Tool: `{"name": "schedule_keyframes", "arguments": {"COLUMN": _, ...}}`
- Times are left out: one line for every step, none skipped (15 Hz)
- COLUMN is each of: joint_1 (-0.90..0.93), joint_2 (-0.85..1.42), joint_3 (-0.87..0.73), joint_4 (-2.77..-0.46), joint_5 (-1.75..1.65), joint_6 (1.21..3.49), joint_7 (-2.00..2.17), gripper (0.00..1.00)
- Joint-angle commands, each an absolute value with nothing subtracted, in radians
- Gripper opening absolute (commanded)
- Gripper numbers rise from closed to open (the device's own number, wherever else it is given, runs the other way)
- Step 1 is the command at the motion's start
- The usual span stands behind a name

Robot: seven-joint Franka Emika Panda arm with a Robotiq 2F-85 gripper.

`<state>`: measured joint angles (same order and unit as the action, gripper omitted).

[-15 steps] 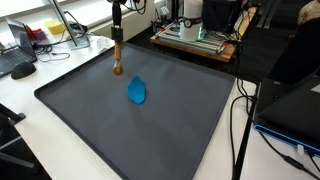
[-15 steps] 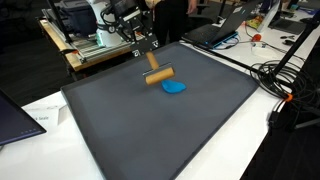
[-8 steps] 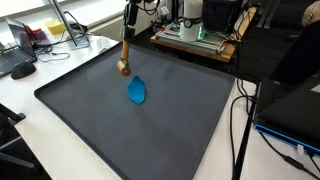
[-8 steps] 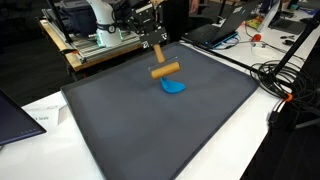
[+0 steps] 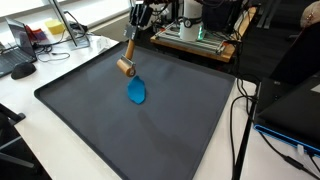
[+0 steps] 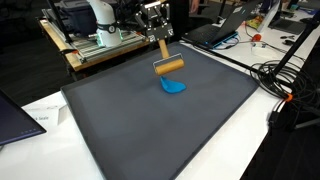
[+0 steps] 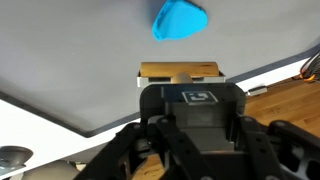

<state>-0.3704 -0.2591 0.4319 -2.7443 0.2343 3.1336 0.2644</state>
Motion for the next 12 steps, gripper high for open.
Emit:
{"name": "schedule_keyframes", "arguments": {"joint_1": -0.414, "joint_2": -0.27, "joint_3": 0.48, "joint_4": -2.744, "joint_5": 0.222, "joint_6": 3.134, "joint_7": 0.278, "gripper": 0.47}}
{"name": "schedule_keyframes", "arguments": {"joint_1": -0.436, "joint_2": -0.279, "joint_3": 0.508, "joint_4": -2.744, "joint_5": 0.219, "joint_6": 3.133, "joint_7": 0.283, "gripper": 0.47}}
{"name": "schedule_keyframes", "arguments": {"joint_1": -0.444, "joint_2": -0.285, "joint_3": 0.518, "joint_4": -2.744, "joint_5": 0.218, "joint_6": 3.133, "joint_7": 0.284, "gripper": 0.47}}
{"name": "schedule_keyframes", "arguments": {"joint_1": -0.445, "joint_2": -0.289, "joint_3": 0.52, "joint_4": -2.744, "joint_5": 0.218, "joint_6": 3.133, "joint_7": 0.284, "gripper": 0.47}}
{"name": "schedule_keyframes", "arguments": {"joint_1": -0.445, "joint_2": -0.29, "joint_3": 0.52, "joint_4": -2.744, "joint_5": 0.218, "joint_6": 3.133, "joint_7": 0.284, "gripper": 0.47}}
{"name": "schedule_keyframes", "arguments": {"joint_1": -0.446, "joint_2": -0.29, "joint_3": 0.52, "joint_4": -2.744, "joint_5": 0.217, "joint_6": 3.133, "joint_7": 0.284, "gripper": 0.47}}
{"name": "schedule_keyframes", "arguments": {"joint_1": -0.446, "joint_2": -0.291, "joint_3": 0.52, "joint_4": -2.744, "joint_5": 0.217, "joint_6": 3.133, "joint_7": 0.284, "gripper": 0.47}}
{"name": "schedule_keyframes", "arguments": {"joint_1": -0.446, "joint_2": -0.291, "joint_3": 0.52, "joint_4": -2.744, "joint_5": 0.217, "joint_6": 3.133, "joint_7": 0.284, "gripper": 0.22}}
{"name": "schedule_keyframes", "arguments": {"joint_1": -0.496, "joint_2": -0.307, "joint_3": 0.568, "joint_4": -2.745, "joint_5": 0.194, "joint_6": 3.134, "joint_7": 0.302, "gripper": 0.22}}
{"name": "schedule_keyframes", "arguments": {"joint_1": -0.52, "joint_2": -0.325, "joint_3": 0.604, "joint_4": -2.746, "joint_5": 0.182, "joint_6": 3.129, "joint_7": 0.308, "gripper": 0.22}}
{"name": "schedule_keyframes", "arguments": {"joint_1": -0.551, "joint_2": -0.344, "joint_3": 0.646, "joint_4": -2.746, "joint_5": 0.17, "joint_6": 3.128, "joint_7": 0.311, "gripper": 0.22}}
{"name": "schedule_keyframes", "arguments": {"joint_1": -0.578, "joint_2": -0.362, "joint_3": 0.688, "joint_4": -2.745, "joint_5": 0.162, "joint_6": 3.127, "joint_7": 0.31, "gripper": 0.22}}
